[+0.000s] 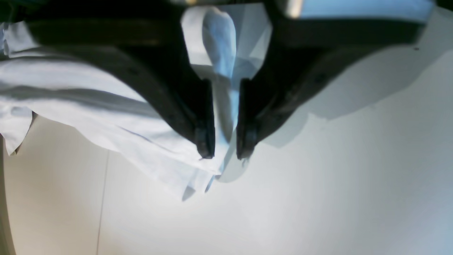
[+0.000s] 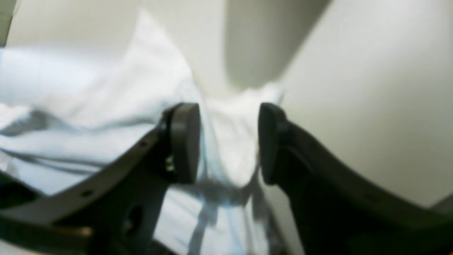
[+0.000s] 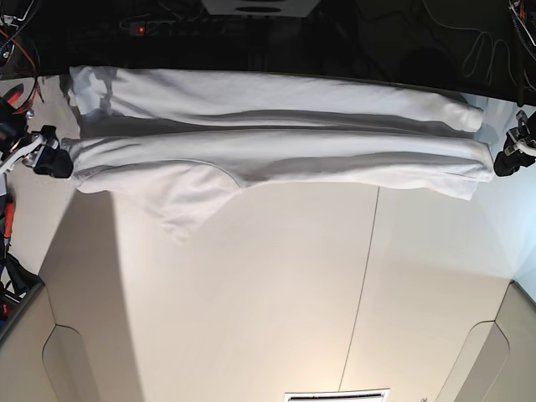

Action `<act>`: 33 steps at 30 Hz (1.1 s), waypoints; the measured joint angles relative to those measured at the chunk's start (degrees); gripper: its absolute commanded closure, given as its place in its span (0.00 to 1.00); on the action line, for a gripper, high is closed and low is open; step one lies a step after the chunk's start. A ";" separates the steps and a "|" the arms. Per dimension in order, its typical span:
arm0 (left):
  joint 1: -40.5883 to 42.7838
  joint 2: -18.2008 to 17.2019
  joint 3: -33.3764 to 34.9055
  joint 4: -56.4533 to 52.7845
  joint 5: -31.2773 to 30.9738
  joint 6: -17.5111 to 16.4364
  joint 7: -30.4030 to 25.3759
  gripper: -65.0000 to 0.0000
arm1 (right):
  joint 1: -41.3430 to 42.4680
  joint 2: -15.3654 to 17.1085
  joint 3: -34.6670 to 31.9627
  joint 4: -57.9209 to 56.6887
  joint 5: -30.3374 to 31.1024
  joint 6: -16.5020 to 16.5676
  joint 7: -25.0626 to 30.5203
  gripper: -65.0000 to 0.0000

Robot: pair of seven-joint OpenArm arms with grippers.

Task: Layout the t-shirt on the table in an organized manner, then fold the t-shirt properly
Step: 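Lift the edge with both grippers and fold it over the first fold, then grasp the loose t-shirt end with the right gripper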

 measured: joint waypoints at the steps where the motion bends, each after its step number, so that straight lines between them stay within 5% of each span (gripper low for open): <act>1: 0.00 0.00 0.00 0.00 -0.39 0.02 0.02 0.77 | 0.00 0.00 1.05 1.95 -0.13 0.04 -0.07 0.59; 9: -0.02 0.00 0.00 0.00 -2.36 0.02 0.00 0.77 | 0.02 0.13 3.63 9.62 0.28 0.13 -0.33 0.59; 14: -0.02 0.00 0.00 0.00 -3.34 0.02 0.04 0.77 | 2.54 -0.31 -5.55 7.26 -6.97 -0.07 2.89 0.56; 17: -0.04 -0.02 0.00 0.00 -4.15 0.02 0.02 0.77 | 6.78 -0.59 -15.23 0.90 -9.44 -0.90 7.28 0.44; 21: -0.04 -0.02 0.00 0.00 -4.22 0.04 0.02 0.77 | 16.00 -0.92 -25.29 -13.44 -12.39 -1.16 10.54 0.44; 28: -0.02 -0.02 0.02 0.00 -4.24 0.24 -0.17 0.77 | 29.44 -4.04 -28.39 -38.01 -16.20 -0.98 14.60 0.45; 30: -0.02 0.00 0.04 0.00 -4.52 0.24 -0.17 0.77 | 30.51 -5.14 -28.39 -40.63 -13.92 -0.44 13.79 0.55; 33: -0.04 0.00 0.04 0.00 -5.14 0.24 -0.17 0.77 | 30.32 -6.47 -28.39 -40.79 -10.78 -0.50 10.14 0.93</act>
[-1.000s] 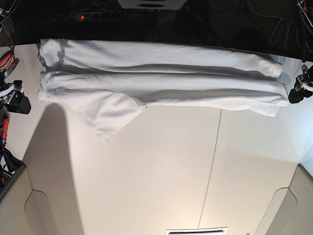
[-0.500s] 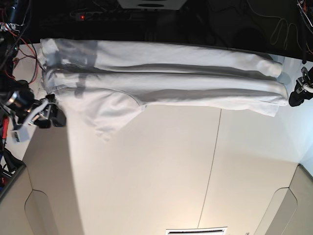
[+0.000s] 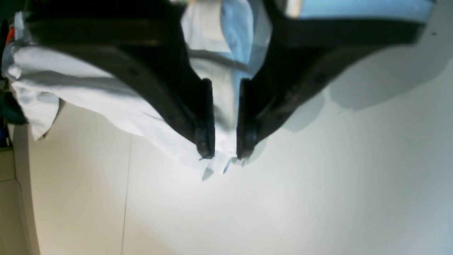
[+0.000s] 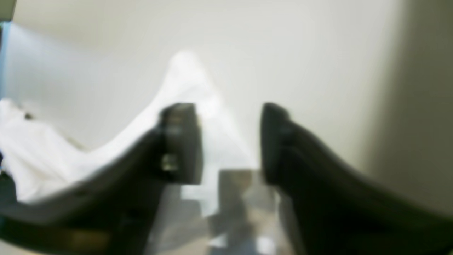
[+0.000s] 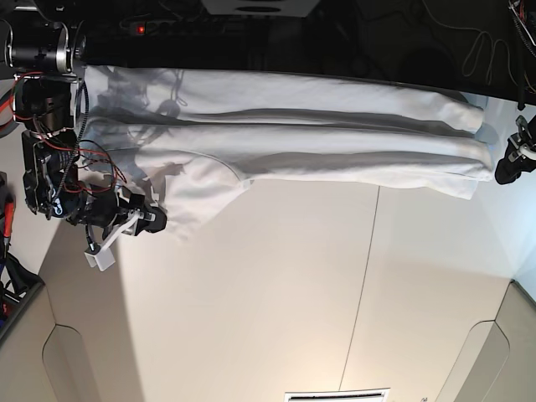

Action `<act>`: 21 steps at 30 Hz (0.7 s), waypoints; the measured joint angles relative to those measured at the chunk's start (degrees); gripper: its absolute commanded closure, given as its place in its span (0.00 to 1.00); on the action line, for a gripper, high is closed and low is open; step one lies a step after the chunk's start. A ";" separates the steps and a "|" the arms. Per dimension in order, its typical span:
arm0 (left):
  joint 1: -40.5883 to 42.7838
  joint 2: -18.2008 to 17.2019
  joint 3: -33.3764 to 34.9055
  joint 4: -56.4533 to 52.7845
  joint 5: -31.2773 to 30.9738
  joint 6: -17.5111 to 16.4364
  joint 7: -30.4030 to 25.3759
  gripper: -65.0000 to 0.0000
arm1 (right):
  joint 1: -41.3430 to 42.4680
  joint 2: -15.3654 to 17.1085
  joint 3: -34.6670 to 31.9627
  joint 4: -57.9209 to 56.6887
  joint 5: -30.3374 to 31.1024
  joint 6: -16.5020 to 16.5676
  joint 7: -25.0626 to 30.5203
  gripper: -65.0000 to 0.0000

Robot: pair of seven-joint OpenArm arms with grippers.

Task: Layout the t-shirt on the table in an organized manner, then fold the t-shirt properly
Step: 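Grasp the loose t-shirt end with the right gripper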

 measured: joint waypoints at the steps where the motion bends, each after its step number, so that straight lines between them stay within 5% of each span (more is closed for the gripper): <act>1: 0.00 0.00 0.00 0.00 -0.31 0.00 0.00 0.77 | -0.11 -0.42 0.00 -0.04 0.63 0.00 -1.09 1.00; 6: 0.00 0.00 0.00 0.00 -0.42 0.00 0.02 0.77 | -0.48 -0.68 0.63 3.17 1.29 0.00 -2.97 1.00; 11: -0.13 0.00 0.00 0.00 -0.44 0.00 0.04 0.77 | -3.80 -0.33 3.87 18.91 1.42 -0.13 -6.27 1.00; 21: -0.13 0.00 -0.02 0.00 -1.07 -0.02 0.02 0.77 | -23.91 -2.71 3.80 54.31 7.10 -0.35 -14.75 1.00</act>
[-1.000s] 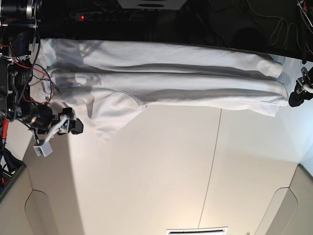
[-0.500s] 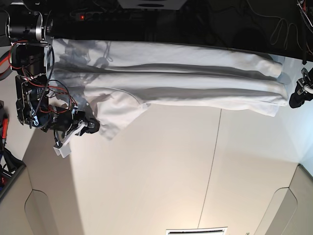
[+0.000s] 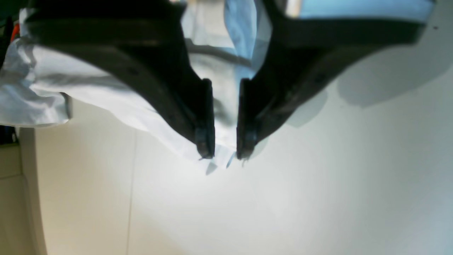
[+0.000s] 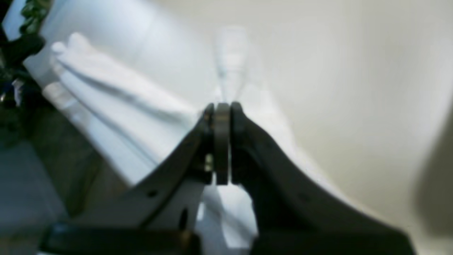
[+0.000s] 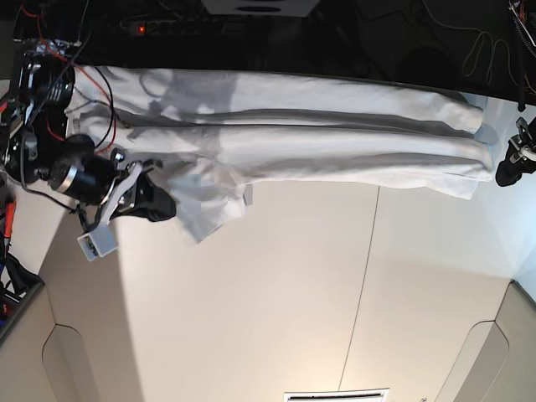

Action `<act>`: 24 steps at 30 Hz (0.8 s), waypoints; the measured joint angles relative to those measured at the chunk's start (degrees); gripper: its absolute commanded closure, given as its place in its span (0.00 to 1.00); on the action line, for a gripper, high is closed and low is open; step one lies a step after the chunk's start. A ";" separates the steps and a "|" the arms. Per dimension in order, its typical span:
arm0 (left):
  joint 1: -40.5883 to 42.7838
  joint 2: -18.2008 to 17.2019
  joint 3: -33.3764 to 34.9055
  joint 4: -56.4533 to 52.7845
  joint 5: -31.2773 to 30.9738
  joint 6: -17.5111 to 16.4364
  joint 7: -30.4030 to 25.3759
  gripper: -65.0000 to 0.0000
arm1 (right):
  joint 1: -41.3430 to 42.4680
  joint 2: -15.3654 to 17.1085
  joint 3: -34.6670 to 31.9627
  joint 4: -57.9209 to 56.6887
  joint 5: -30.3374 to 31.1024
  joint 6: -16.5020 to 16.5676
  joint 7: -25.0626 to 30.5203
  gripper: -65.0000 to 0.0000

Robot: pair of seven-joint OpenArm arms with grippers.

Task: Layout the t-shirt on the table in an organized manner, then fold the t-shirt properly
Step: 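Grasp the loose t-shirt end with the right gripper, then fold the t-shirt end over toward the left gripper with the right gripper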

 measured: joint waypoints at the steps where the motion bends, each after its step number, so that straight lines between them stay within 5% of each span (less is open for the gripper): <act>1: 0.00 0.00 0.00 0.00 0.00 0.02 -0.02 0.77 | -2.29 -0.57 0.00 2.14 -0.07 0.13 0.00 1.00; 11: -0.02 0.00 0.02 0.00 -0.07 0.02 -0.02 0.77 | -16.74 -1.97 0.00 8.74 5.88 0.17 -0.55 1.00; 24: -0.02 0.00 0.02 0.00 -0.07 0.02 -0.02 0.77 | -20.70 -1.88 -1.70 8.74 10.80 0.35 -7.08 1.00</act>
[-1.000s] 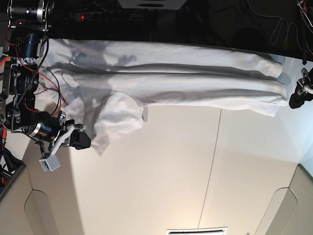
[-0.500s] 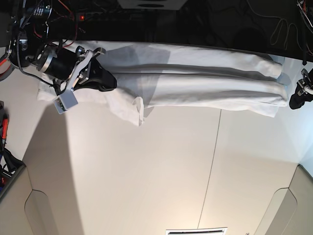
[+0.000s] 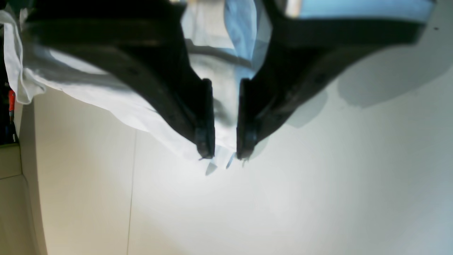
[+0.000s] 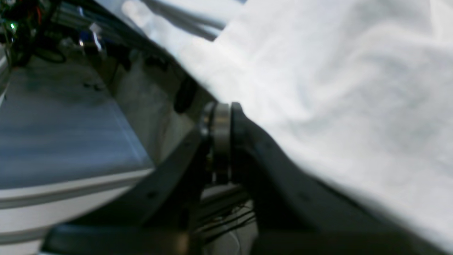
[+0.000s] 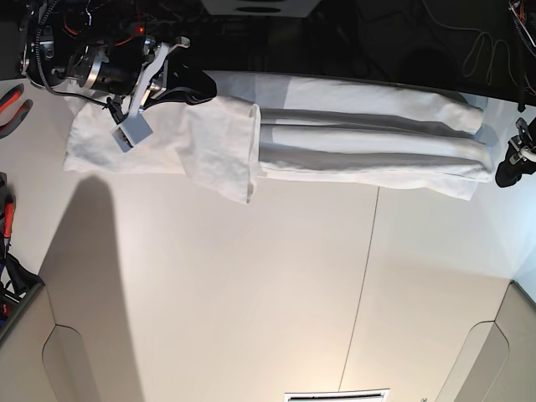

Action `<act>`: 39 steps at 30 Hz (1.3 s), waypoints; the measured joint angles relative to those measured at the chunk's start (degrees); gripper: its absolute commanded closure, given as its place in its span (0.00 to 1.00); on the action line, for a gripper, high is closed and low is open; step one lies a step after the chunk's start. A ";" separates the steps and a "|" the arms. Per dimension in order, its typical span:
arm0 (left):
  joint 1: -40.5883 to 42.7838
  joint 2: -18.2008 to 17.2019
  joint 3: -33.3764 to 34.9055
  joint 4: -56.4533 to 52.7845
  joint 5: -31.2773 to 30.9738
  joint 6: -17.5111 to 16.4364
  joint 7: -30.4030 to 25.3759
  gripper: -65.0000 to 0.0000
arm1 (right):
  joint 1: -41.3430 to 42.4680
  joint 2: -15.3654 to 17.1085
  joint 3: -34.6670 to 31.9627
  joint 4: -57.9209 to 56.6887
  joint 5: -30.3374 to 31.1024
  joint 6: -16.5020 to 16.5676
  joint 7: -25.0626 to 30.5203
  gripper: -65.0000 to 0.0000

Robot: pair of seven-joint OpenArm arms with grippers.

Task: Layout the t-shirt on the table in an organized manner, then fold the t-shirt properly
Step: 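Fold the t-shirt end over toward the left gripper with the right gripper, then grasp the strip's other end with the left gripper and lift it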

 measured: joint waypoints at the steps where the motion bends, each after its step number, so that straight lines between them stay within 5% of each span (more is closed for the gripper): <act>1: 0.00 0.00 0.00 0.00 0.00 0.00 0.00 0.77 | 0.00 0.09 0.00 0.00 -0.07 0.02 0.00 1.00; 9: 0.00 0.00 0.00 0.00 0.02 0.00 0.00 0.77 | 0.00 0.09 0.00 0.00 -6.08 0.02 -0.04 1.00; 18: 0.00 0.00 0.00 0.00 -1.60 0.00 -2.05 0.77 | 0.00 0.09 0.00 0.00 -5.79 0.00 -2.43 1.00; 22: 0.00 0.00 0.00 0.00 -1.62 0.00 -4.61 0.77 | 0.00 0.09 0.00 0.00 -3.26 0.02 -4.55 0.70; 27: 0.00 0.00 0.00 0.00 -1.60 0.00 -4.96 0.77 | 0.00 0.09 0.00 0.24 8.11 0.98 -7.80 0.71; 31: 0.00 0.00 0.00 0.00 -1.60 0.00 -4.94 0.77 | 0.35 0.04 -0.02 4.76 10.67 1.66 -8.39 0.73; 35: 0.00 0.00 0.00 0.00 -1.60 0.00 -4.98 0.77 | 3.67 -1.84 0.00 7.98 3.41 1.81 0.96 1.00; 39: 0.00 0.00 0.00 0.00 -1.64 0.00 -5.38 0.77 | 7.85 -5.22 -0.02 5.86 -4.35 0.92 6.86 1.00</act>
